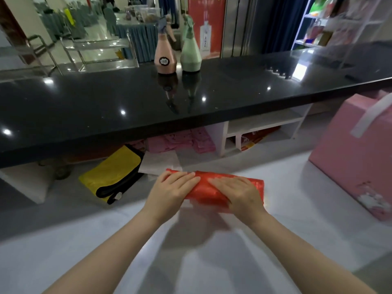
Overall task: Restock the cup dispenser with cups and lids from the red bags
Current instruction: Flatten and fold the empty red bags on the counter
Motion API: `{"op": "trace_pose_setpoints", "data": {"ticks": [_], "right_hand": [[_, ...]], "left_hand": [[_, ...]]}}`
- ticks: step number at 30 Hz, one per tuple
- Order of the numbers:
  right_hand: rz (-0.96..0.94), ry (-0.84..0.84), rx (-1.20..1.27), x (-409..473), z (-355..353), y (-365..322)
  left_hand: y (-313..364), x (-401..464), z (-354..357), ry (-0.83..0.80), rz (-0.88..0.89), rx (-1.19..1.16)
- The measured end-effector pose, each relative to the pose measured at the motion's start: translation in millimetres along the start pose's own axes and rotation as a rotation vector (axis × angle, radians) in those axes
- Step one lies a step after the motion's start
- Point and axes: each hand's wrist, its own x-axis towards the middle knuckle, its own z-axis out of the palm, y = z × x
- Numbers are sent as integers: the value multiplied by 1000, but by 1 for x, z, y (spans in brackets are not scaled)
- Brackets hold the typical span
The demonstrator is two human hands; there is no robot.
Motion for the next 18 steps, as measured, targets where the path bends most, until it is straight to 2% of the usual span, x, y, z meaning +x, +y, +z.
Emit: {"op": "trace_pose_setpoints", "data": {"ticks": [6,8,9,12,14,18], "right_hand": [[-2,62,-130,-21,-10,65],[22,-69,-122,-28,-10,78],[55,-210,-103,-32,-9,84],[166,-647,-11,-50,-1,103],[186,-707,77,-61,6,112],[182,-703,135,-68,13,114]], "left_hand": [[38,49,41,-23,-3,2],[47,55,56,-63,-51,6],[51,55,63,-113,-93,-3],[60,45,77,-444,-221,-113],[62,31,86,-582,-266,-161],[64,20,94,-630,-304,-183]]}}
